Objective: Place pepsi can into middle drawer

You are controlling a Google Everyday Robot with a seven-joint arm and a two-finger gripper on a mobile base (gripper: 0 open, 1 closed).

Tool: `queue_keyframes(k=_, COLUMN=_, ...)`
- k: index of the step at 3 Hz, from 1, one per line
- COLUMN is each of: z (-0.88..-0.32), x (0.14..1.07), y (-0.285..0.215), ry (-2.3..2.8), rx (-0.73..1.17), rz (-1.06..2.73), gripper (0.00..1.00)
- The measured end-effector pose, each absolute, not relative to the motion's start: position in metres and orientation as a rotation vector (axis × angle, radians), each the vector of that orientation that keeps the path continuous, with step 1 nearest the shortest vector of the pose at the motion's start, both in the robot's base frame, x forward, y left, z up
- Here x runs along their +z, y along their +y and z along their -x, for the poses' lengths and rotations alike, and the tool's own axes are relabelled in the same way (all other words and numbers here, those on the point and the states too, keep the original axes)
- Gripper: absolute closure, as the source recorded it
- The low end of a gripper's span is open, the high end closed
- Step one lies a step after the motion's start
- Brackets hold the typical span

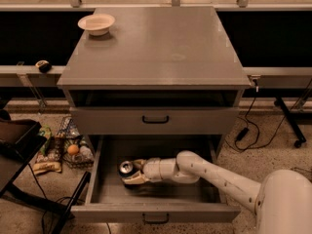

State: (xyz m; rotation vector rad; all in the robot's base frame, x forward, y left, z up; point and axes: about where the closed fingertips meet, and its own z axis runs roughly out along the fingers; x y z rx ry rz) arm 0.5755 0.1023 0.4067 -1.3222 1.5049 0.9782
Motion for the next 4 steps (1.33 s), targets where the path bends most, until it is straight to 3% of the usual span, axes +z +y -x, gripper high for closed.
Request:
queue_keyframes(k=1, z=-0.575, x=0.4059, y=0.1028, ry=1.503, rx=0.978, rz=1.324, gripper=0.81)
queue_keyframes(k=4, z=-0.575, x=0.4059, y=0.1029, ry=1.503, rx=0.978, rz=1.324, gripper=0.11)
